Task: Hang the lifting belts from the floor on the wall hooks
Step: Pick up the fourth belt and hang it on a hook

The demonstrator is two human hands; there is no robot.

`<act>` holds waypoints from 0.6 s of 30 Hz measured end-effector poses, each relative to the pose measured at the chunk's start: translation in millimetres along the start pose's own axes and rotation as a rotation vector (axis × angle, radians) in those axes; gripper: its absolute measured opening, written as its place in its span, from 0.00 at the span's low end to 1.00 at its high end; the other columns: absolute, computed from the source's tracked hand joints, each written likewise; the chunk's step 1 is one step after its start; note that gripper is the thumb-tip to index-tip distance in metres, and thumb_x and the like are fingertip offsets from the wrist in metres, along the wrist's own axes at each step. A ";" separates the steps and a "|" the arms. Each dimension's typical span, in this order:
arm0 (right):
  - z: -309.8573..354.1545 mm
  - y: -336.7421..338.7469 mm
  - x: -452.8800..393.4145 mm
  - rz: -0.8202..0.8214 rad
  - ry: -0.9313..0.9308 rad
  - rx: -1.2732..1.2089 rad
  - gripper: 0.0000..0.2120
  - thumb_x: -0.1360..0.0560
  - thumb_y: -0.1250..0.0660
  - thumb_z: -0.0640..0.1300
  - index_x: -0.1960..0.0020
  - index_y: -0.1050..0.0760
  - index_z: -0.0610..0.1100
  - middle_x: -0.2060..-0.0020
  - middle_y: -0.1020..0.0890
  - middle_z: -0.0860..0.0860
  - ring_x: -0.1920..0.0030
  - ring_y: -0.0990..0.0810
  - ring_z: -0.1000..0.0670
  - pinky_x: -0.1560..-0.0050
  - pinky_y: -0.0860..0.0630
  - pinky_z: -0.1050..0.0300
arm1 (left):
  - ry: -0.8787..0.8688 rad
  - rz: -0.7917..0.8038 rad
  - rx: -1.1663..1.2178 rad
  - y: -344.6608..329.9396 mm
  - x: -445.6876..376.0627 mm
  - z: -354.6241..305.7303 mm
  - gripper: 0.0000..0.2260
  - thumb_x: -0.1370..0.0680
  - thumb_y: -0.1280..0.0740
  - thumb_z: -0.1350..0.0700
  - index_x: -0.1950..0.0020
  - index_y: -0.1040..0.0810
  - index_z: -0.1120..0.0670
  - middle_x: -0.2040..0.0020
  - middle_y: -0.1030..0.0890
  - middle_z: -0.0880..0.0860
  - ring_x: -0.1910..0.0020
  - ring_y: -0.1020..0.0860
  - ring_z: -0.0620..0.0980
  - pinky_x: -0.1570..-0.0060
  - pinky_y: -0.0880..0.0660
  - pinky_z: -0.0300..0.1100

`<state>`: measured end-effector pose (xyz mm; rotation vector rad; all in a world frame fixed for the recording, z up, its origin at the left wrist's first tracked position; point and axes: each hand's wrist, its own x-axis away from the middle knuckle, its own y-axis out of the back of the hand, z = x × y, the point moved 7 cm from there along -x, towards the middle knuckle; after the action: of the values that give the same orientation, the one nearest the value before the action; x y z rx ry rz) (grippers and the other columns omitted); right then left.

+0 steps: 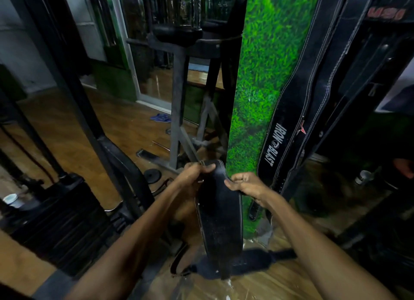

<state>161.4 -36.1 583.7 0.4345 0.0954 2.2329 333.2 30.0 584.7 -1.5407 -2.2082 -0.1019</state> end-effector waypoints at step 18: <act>45.2 23.1 -38.0 -0.334 -0.003 -0.621 0.08 0.22 0.28 0.44 0.49 0.20 0.39 0.53 0.14 0.43 0.56 0.15 0.47 0.54 0.19 0.52 | -0.254 0.180 -0.355 -6.2 11.1 23.3 0.21 0.40 0.32 0.83 0.51 0.16 0.69 0.61 0.17 0.57 0.62 0.19 0.49 0.63 0.21 0.39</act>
<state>182.2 -83.4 620.4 0.0703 -0.4821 1.8112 317.1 44.5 569.3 -2.0381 -2.3219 -0.2683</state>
